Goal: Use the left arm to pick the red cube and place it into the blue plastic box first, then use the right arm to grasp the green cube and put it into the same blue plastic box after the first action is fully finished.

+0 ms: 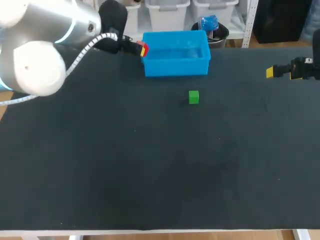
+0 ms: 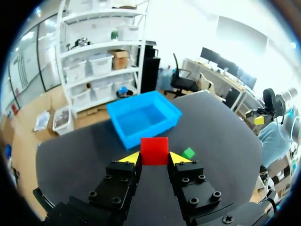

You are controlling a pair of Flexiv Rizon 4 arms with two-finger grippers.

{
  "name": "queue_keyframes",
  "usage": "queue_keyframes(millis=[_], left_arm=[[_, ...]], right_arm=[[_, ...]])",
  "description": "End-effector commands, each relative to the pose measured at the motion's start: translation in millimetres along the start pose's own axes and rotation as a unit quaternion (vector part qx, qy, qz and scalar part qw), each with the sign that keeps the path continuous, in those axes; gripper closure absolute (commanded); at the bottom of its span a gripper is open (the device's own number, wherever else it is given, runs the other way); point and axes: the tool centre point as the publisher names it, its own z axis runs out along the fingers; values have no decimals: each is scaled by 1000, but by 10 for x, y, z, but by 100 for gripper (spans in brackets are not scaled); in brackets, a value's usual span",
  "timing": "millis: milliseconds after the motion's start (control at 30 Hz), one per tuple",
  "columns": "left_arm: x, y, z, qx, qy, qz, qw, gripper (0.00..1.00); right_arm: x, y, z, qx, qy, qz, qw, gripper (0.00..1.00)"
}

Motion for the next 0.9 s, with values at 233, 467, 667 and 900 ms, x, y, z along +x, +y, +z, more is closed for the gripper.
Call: queue_keyframes(millis=[233,467,667,900], left_arm=[[-458,175,834,16,14,17,1000,100],[-582,267,1166,8,21,7,1000,100],[-627,282,1247,6,21,2,1000,100],[-601,366,1347,-3,28,-3,1000,100]], right_arm=[[-1,-2,0,0,0,0,1000,0],[-1,-2,0,0,0,0,1000,0],[-1,-2,0,0,0,0,1000,0],[-1,-2,0,0,0,0,1000,0]])
